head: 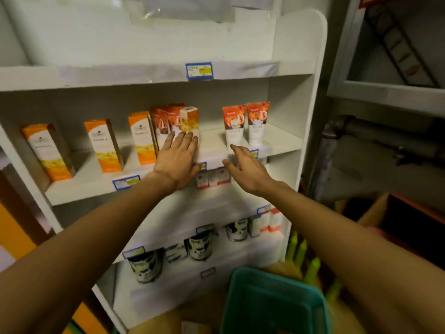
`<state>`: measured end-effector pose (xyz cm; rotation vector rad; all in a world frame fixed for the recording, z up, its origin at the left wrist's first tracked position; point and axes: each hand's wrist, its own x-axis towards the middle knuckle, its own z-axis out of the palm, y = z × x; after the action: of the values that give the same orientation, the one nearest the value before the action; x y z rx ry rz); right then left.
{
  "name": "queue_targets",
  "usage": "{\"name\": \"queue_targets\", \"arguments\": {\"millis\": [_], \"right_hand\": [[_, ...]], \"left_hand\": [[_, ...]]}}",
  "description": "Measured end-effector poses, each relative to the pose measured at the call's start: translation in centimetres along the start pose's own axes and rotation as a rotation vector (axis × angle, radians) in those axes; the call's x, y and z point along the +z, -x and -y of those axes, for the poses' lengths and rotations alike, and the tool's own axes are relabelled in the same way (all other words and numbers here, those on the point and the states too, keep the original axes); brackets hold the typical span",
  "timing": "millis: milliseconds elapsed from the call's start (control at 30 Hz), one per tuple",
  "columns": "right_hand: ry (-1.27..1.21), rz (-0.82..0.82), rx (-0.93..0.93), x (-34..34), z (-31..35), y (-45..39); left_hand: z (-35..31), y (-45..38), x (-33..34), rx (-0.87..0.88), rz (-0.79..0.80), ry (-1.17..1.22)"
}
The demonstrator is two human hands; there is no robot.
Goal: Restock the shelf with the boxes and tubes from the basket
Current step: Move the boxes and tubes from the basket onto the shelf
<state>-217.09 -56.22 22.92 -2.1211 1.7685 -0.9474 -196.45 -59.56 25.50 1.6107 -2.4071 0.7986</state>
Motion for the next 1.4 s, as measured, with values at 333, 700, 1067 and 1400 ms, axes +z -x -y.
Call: {"name": "queue_targets", "arguments": {"millis": [333, 700, 1067, 1400], "right_hand": [[0.27, 0.086, 0.161, 2.0, -8.0, 10.6], [0.349, 0.404, 0.42, 10.2, -14.9, 21.6], [0.335, 0.573, 0.566, 20.0, -21.7, 25.8], [0.287, 0.735, 0.6, 26.2, -25.5, 28.8]], "left_hand": [[-9.3, 6.8, 5.1, 0.166, 0.088, 0.133], [-16.8, 17.2, 16.4, 0.222, 0.544, 0.275], [-19.3, 22.6, 24.8, 0.118, 0.843, 0.422], [-20.1, 25.6, 31.6, 0.218, 0.961, 0.37]]}}
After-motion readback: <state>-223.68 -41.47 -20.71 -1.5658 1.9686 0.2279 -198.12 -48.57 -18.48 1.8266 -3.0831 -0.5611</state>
